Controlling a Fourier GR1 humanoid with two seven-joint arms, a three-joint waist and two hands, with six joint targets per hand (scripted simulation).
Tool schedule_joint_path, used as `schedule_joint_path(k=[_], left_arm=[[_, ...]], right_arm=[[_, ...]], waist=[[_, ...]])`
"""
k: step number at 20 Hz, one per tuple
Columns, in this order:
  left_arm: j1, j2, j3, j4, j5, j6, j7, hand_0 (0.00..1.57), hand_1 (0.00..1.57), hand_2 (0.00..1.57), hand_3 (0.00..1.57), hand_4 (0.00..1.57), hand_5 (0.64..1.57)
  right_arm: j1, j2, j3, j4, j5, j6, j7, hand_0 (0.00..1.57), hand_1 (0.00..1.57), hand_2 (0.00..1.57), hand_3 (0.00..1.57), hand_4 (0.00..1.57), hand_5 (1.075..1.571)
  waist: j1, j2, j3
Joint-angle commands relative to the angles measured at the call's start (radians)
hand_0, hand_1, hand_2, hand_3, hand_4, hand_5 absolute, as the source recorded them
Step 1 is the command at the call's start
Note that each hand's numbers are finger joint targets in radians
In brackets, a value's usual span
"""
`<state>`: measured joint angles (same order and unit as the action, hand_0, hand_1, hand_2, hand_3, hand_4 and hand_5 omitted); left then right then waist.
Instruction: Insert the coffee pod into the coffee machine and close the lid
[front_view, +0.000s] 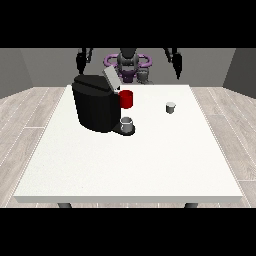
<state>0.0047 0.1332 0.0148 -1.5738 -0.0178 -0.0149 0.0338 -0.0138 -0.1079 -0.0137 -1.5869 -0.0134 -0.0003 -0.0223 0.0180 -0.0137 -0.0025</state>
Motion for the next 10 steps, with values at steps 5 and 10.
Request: schedule_joint_path(k=[5, 10], left_arm=[[0.063, -0.021, -0.002, -0.015, 0.079, -0.114, -0.200, 0.00, 0.00, 0.00, 0.00, 0.27, 1.571], [0.019, 0.089, 0.075, 0.064, 0.061, -0.176, -0.284, 0.00, 0.00, 0.00, 0.00, 0.31, 1.571]], right_arm=[[0.043, -0.011, -0.047, 0.094, -0.034, 0.035, -0.011, 0.00, 0.00, 0.00, 0.00, 0.13, 1.571], [0.024, 0.073, -0.070, 0.047, 0.004, -0.107, -0.113, 0.00, 0.00, 0.00, 0.00, 0.09, 1.571]], waist=[[0.027, -0.014, 0.0024], [-0.027, 0.005, 0.0023]])
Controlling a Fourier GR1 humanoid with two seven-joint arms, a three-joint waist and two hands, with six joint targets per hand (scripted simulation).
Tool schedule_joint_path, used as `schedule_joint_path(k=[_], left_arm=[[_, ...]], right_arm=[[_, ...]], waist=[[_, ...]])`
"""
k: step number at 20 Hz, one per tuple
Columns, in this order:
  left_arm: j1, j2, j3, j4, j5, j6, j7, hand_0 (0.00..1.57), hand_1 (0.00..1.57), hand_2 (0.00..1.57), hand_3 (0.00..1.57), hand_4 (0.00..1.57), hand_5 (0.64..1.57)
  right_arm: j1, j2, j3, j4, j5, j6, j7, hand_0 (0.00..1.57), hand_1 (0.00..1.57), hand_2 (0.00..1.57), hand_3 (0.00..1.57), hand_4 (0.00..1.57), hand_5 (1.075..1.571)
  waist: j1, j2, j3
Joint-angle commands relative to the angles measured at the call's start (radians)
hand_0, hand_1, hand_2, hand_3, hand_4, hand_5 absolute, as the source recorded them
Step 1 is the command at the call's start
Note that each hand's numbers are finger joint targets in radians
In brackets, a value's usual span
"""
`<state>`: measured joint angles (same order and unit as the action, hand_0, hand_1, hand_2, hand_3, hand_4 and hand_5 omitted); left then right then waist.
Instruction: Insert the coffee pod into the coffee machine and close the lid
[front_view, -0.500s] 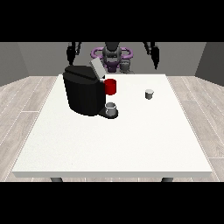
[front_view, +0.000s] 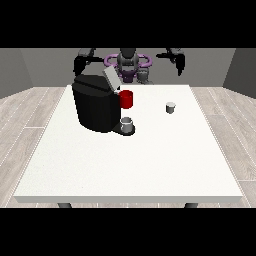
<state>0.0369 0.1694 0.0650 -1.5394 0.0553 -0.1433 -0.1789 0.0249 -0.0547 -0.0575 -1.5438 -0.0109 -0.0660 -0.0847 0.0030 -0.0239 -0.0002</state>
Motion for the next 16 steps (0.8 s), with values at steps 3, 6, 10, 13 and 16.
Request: schedule_joint_path(k=[3, 6, 10, 13, 16], left_arm=[[-0.048, 0.084, 0.023, 0.058, -0.084, -0.021, -0.046, 0.00, 0.00, 0.00, 0.00, 0.00, 1.571], [-0.142, 0.129, 0.073, 0.101, -0.080, -0.011, 0.053, 0.00, 0.00, 0.00, 0.00, 0.00, 1.571], [-0.217, 0.176, 0.103, 0.211, -0.048, -0.083, 0.100, 0.00, 0.00, 0.00, 0.00, 0.00, 1.571], [-0.312, 0.210, 0.137, 0.309, -0.069, -0.062, 0.089, 0.00, 0.00, 0.00, 0.00, 0.00, 1.571], [-0.297, 0.222, 0.116, 0.395, -0.127, -0.066, 0.058, 0.00, 0.00, 0.00, 0.00, 0.00, 1.571]], right_arm=[[-0.037, 0.050, -0.011, -0.009, -0.014, -0.049, -0.034, 0.00, 0.00, 0.00, 0.00, 0.22, 1.571], [0.018, 0.038, 0.026, -0.042, -0.001, -0.014, -0.025, 0.00, 0.00, 0.00, 0.00, 0.17, 1.571], [-0.048, 0.054, 0.055, -0.057, 0.001, -0.056, 0.022, 0.00, 0.00, 0.00, 0.00, 0.13, 1.571], [-0.101, 0.054, 0.081, -0.064, -0.022, -0.071, 0.006, 0.00, 0.00, 0.00, 0.00, 0.23, 1.571], [-0.089, 0.042, 0.080, -0.097, 0.012, -0.059, 0.056, 0.00, 0.00, 0.00, 0.00, 0.23, 1.571]], waist=[[-0.024, 0.029, 0.0002], [-0.087, 0.023, 0.0003], [-0.089, 0.059, 0.0001], [-0.133, 0.140, -0.0001], [-0.136, 0.119, -0.0002]])
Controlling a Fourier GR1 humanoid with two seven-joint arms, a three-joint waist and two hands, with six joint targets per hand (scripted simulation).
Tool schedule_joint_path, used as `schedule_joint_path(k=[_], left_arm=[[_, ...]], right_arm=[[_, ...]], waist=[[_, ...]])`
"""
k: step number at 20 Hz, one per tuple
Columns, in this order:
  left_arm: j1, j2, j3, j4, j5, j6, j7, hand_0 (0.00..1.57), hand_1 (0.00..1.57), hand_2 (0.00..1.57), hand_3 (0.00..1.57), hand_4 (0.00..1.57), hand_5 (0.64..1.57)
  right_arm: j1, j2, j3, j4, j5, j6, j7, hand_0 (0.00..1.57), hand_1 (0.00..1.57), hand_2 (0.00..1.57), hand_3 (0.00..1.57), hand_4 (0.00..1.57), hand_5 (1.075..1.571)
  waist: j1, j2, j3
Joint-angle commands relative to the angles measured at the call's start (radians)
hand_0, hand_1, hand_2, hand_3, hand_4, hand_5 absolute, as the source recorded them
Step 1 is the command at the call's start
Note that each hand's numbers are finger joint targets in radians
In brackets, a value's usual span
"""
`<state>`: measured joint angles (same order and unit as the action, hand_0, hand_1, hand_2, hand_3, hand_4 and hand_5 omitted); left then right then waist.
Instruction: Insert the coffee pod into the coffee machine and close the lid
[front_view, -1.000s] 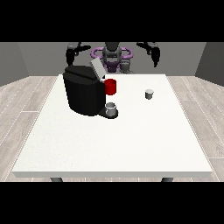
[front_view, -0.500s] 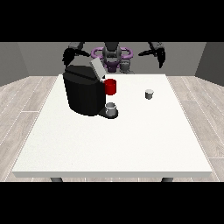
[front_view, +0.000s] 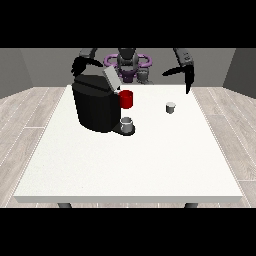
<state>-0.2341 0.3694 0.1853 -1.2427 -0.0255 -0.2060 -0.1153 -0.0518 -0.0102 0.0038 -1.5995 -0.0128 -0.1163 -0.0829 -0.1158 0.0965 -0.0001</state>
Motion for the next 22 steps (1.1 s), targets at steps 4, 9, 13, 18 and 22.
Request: schedule_joint_path(k=[4, 9, 13, 18, 22], left_arm=[[-0.120, 0.017, 0.020, 0.216, -0.053, 0.024, -0.011, 0.00, 0.00, 0.00, 0.00, 0.00, 1.571], [-0.187, 0.035, -0.005, 0.267, -0.104, 0.022, -0.002, 0.00, 0.00, 0.00, 0.00, 0.00, 1.571], [-0.171, 0.064, -0.026, 0.361, -0.174, 0.026, -0.053, 0.00, 0.00, 0.00, 0.00, 0.00, 1.571], [-0.225, 0.034, -0.072, 0.398, -0.246, 0.068, -0.087, 0.00, 0.00, 0.46, 0.00, 0.00, 1.571], [-0.272, 0.036, -0.046, 0.493, -0.261, 0.092, -0.018, 0.65, 0.65, 0.72, 0.35, 0.00, 1.571]], right_arm=[[-0.080, -0.035, -0.022, -0.015, -0.032, 0.030, 0.070, 0.00, 0.00, 0.00, 0.00, 0.26, 1.571], [-0.099, 0.000, -0.045, 0.128, -0.014, -0.018, -0.067, 0.00, 0.00, 0.00, 0.00, 0.36, 1.571], [-0.089, -0.020, -0.021, 0.082, 0.005, -0.022, 0.062, 0.00, 0.00, 0.00, 0.00, 0.39, 1.571], [-0.155, -0.038, -0.047, 0.174, 0.015, -0.020, 0.008, 0.00, 0.00, 0.00, 0.00, 0.42, 1.571], [-0.124, -0.022, 0.002, 0.132, 0.046, -0.045, 0.092, 0.00, 0.00, 0.00, 0.00, 0.41, 1.571]], waist=[[-0.036, 0.058, -0.0003], [0.000, 0.100, 0.0002], [-0.012, 0.064, -0.0002], [-0.002, 0.106, -0.0001], [-0.029, 0.054, -0.0002]])
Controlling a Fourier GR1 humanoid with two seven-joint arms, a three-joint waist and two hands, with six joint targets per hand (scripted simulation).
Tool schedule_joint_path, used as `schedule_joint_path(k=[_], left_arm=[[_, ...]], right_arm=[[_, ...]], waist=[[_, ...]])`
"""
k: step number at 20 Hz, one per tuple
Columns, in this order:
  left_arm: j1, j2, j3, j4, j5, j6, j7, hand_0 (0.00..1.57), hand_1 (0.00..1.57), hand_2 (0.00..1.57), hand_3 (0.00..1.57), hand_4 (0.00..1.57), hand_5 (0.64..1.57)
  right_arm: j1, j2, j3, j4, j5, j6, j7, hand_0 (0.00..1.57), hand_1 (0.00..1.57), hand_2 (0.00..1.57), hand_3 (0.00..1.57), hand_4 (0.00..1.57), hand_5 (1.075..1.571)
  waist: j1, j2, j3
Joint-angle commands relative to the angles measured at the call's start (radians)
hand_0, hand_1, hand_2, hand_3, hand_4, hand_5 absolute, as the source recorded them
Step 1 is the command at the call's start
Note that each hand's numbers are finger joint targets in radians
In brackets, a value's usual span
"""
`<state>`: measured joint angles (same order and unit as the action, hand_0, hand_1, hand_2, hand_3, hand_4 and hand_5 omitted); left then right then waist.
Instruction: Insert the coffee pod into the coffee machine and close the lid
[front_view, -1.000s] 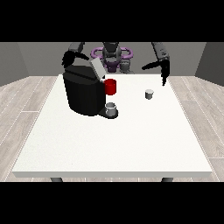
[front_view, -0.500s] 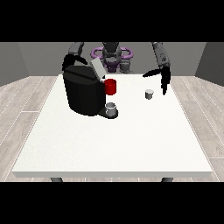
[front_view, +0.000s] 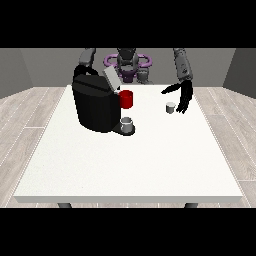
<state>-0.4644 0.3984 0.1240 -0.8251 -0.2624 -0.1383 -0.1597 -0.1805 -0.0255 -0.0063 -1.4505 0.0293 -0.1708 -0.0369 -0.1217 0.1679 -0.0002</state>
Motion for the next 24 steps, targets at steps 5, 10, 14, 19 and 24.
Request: schedule_joint_path(k=[5, 10, 14, 19, 24], left_arm=[[-0.034, 0.038, -0.026, 0.122, -0.113, 0.059, -0.014, 0.70, 0.70, 0.78, 0.49, 0.00, 1.571], [-0.035, 0.034, -0.053, 0.188, -0.182, 0.108, -0.112, 0.54, 0.54, 0.69, 0.44, 0.00, 1.571], [-0.077, 0.079, -0.043, 0.209, -0.219, 0.158, -0.162, 0.67, 0.67, 0.81, 0.55, 0.00, 1.571], [-0.080, 0.006, -0.031, 0.252, -0.245, 0.281, -0.185, 0.77, 0.77, 0.92, 0.69, 0.35, 1.571], [-0.108, 0.046, -0.036, 0.275, -0.289, 0.320, -0.220, 0.97, 0.97, 1.09, 0.86, 0.32, 1.571]], right_arm=[[0.003, -0.005, 0.023, -0.025, 0.003, 0.021, 0.038, 0.00, 0.00, 0.00, 0.00, 0.39, 1.571], [-0.030, 0.021, 0.030, -0.018, 0.028, -0.026, 0.053, 0.00, 0.00, 0.00, 0.00, 0.45, 1.571], [-0.052, -0.005, -0.008, -0.020, 0.002, -0.006, 0.026, 0.00, 0.00, 0.00, 0.00, 0.52, 1.571], [-0.038, -0.018, -0.018, -0.004, -0.027, 0.028, 0.035, 0.00, 0.00, 0.00, 0.00, 0.51, 1.571], [-0.038, -0.006, -0.026, -0.013, -0.046, 0.030, 0.012, 0.00, 0.00, 0.00, 0.00, 0.51, 1.571]], waist=[[-0.048, -0.004, -0.0003], [-0.024, 0.027, -0.0004], [-0.036, 0.060, -0.0004], [-0.038, 0.046, -0.0004], [-0.051, 0.074, -0.0004]])
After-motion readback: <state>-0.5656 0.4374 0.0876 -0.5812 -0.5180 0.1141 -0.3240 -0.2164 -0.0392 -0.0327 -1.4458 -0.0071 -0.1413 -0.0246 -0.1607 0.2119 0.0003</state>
